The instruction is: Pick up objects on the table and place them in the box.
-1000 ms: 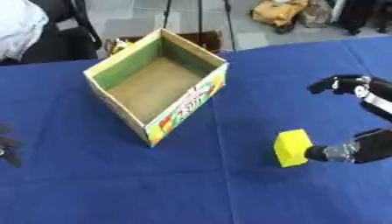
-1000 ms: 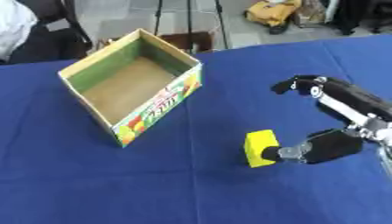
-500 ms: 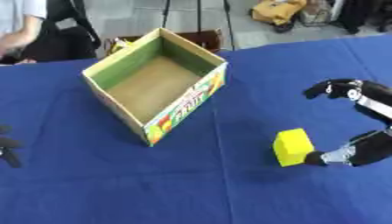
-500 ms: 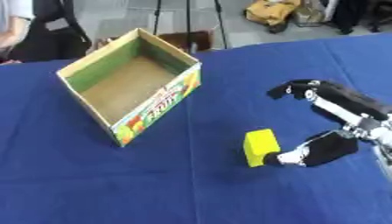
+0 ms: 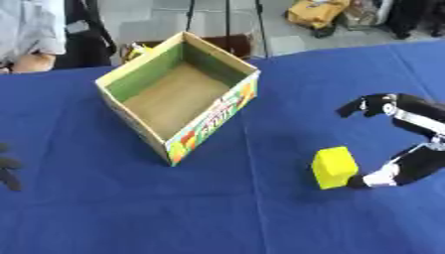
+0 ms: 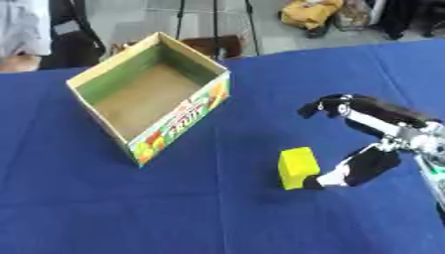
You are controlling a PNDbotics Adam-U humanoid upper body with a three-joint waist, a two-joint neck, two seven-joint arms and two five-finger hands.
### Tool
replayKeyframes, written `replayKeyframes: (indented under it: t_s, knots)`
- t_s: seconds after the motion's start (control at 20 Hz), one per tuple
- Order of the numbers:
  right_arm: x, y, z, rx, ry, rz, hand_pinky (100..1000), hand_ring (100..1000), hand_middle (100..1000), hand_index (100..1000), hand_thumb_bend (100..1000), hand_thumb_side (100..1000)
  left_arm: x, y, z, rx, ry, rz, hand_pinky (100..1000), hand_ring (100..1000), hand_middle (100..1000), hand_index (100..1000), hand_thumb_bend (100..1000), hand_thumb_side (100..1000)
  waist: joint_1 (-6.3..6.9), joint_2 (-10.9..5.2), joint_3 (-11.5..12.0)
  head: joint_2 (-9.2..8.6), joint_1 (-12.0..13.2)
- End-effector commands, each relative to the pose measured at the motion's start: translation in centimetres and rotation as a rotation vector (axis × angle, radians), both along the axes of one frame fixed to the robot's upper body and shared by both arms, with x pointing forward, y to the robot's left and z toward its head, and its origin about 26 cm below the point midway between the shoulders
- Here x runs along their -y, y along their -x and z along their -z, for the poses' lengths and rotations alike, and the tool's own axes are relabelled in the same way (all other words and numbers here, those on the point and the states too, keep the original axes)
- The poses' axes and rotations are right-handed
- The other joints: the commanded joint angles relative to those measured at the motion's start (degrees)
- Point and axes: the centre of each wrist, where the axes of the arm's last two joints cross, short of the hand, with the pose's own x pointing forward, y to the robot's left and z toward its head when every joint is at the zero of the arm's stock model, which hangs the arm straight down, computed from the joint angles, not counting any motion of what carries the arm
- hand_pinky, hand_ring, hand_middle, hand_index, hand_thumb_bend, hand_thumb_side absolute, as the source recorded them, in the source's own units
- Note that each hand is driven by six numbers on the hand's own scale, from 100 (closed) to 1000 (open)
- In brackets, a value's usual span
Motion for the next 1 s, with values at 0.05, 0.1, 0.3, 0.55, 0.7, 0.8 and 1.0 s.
replayKeyframes:
  t_s: [0.05,0.1,0.3,0.55,0.7,0.8,1.0]
  knots:
    - [0.6,-0.1,-1.5,0.014,0.082,0.013,851,950,814,911,688,326,-0.1,0.3,-0.7,0.024,-0.019,0.005,274,479,561,888,388,986,-0.33,-1.35,0.2,-0.53,-0.2]
    - [0.6,-0.1,-1.7,0.011,0.099,0.012,851,950,815,911,686,318,-0.1,0.3,-0.7,0.024,-0.019,0.006,274,479,561,888,387,986,-0.35,-1.36,0.2,-0.53,-0.2]
    - [0.6,-0.5,-1.9,-0.014,0.139,0.014,851,950,816,910,661,278,-0.1,0.3,-0.8,0.024,-0.02,0.008,275,479,561,888,387,985,-0.46,-1.4,0.4,-0.54,-0.2]
    - [0.5,-0.8,-1.9,-0.027,0.156,0.012,847,946,805,899,649,261,-0.1,0.3,-0.8,0.024,-0.02,0.009,274,479,560,888,384,983,-0.53,-1.35,0.5,-0.67,-0.3]
    - [0.1,-1.0,-1.8,-0.041,0.173,0.013,845,944,797,894,646,264,0.0,0.3,-0.8,0.023,-0.019,0.009,273,479,560,888,383,982,-0.57,-1.29,0.5,-0.68,-0.4]
    - [0.0,-1.3,-1.5,-0.051,0.18,0.016,843,942,793,891,642,258,0.0,0.3,-0.8,0.023,-0.019,0.009,273,479,560,888,383,982,-0.58,-1.23,0.6,-0.7,-0.5]
    - [-0.2,-1.8,-0.8,-0.078,0.193,0.027,841,940,786,887,638,253,0.0,0.3,-0.8,0.023,-0.017,0.008,273,479,560,888,382,981,-0.59,-1.18,0.7,-0.76,-0.6]
